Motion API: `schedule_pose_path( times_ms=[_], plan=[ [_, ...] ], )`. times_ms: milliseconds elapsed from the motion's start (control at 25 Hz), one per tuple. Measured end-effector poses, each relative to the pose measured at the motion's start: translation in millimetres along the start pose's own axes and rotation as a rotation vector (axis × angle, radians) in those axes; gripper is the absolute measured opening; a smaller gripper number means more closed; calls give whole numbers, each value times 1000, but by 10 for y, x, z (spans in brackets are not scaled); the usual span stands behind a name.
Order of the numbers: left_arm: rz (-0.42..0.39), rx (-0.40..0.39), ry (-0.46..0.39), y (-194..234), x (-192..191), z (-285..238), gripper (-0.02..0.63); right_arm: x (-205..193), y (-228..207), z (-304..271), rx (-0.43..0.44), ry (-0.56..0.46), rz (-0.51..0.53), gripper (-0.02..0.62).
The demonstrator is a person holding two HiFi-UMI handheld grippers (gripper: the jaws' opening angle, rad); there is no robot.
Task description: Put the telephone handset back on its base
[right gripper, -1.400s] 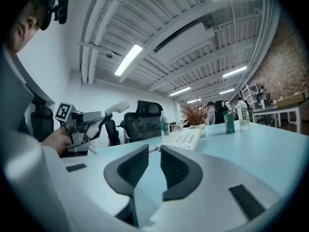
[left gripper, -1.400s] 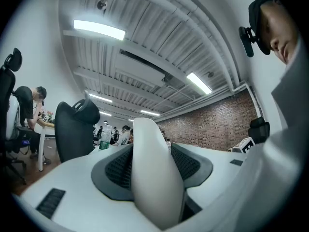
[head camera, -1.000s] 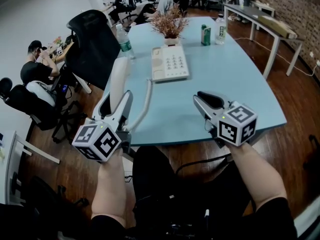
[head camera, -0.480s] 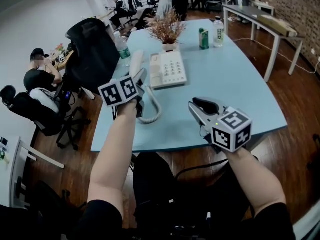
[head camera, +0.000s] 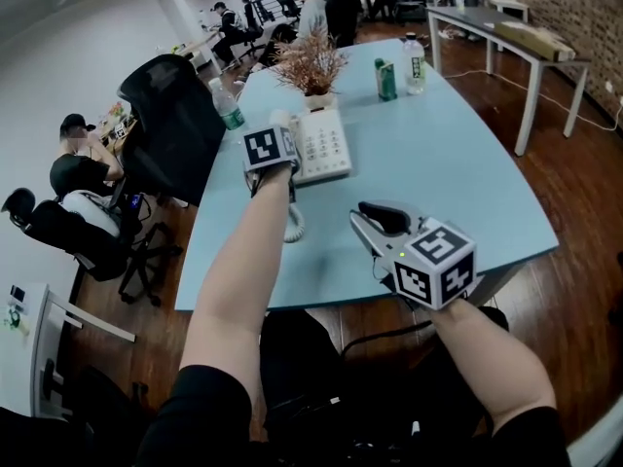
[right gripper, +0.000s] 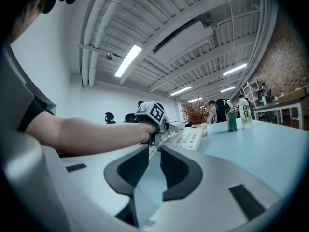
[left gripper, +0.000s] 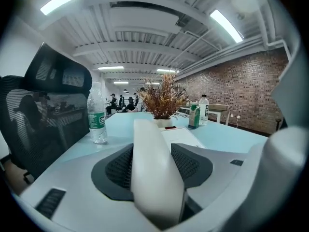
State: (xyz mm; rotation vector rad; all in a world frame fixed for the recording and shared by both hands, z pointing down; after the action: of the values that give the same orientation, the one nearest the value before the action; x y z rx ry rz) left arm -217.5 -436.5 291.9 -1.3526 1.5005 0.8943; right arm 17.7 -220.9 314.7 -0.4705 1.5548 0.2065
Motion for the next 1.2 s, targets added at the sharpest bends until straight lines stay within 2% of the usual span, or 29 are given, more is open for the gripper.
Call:
schedule_pose_path(
  times_ms=[240,400,520,600,640,880,1000,1200],
  plan=[
    [6,-9,23,-118,-2,-76,239,13,2,-4,5,-6,-7,84],
    [-19,59,103,-40,-128,-68,239,13,4,-2,7,-8,-11,84],
    [-30,44,91,-83,-109,-98,242,14,-10,-5,8,-9,-14,84],
    [-46,61,109,-83,-122,-75,252,15,-14,-5,8,-9,-13,84],
    [-52,72,109,-80,-111,-43,277,16,-12,-4,8,-9,-12,84],
    [-27,42,46,-28,46,50,295,18,-13,-4,4,-7,-10,84],
    [-1,-24,-15,-55,126,81,295,21,-18,-3,2,-5,-9,84],
    [14,-50,-23,27,72,162,295,11,-26,-8,1,-2,-12,84]
  ],
)
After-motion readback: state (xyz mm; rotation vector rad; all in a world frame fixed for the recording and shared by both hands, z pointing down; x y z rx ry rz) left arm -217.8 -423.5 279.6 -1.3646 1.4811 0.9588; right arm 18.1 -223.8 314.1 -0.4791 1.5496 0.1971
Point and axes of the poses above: the fingertips, and each gripper's own axes: z backward along the fingers, y to its left, x out of its top, the point moved 7 cm from there along z, backward along the fingers, and after that the axes turned 11 degrees about x, right-handed, at the moved point
